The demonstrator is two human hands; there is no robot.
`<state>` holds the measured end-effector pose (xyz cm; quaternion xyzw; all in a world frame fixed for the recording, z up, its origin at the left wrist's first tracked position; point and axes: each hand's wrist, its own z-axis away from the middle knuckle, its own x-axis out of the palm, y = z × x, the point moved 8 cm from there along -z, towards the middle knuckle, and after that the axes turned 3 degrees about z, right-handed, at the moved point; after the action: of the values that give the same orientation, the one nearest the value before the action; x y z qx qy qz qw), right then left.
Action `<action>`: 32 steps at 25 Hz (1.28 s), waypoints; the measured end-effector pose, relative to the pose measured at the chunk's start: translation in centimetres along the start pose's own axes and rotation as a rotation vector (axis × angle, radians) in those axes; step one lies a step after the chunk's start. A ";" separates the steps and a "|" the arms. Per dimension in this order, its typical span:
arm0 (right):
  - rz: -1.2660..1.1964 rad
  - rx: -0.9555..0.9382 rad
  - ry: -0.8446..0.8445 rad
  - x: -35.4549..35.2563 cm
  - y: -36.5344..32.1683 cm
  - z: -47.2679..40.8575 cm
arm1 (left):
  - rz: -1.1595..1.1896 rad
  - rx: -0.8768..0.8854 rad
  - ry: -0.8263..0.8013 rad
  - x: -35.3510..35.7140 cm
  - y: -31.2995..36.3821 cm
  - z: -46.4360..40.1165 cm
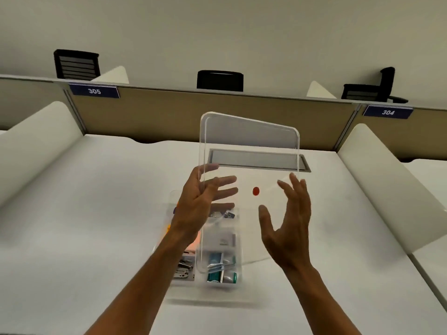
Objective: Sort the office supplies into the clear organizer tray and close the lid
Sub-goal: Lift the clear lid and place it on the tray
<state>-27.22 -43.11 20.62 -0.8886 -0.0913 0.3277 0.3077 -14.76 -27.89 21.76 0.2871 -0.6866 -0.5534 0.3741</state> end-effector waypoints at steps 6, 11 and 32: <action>-0.130 0.493 -0.309 4.4 6.1 1.1 | 0.112 -0.188 0.095 -7.0 -4.3 0.6; -0.125 0.582 -0.491 8.7 6.4 4.4 | -0.089 -0.090 0.394 -13.5 -7.2 0.6; 0.247 0.659 -0.710 18.9 9.9 9.2 | -0.673 -0.428 0.310 -20.4 -18.8 -1.3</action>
<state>-18.99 -39.58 -0.78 -0.5820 0.0236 0.6554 0.4809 -2.73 -16.31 -0.44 0.4909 -0.3601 -0.7248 0.3226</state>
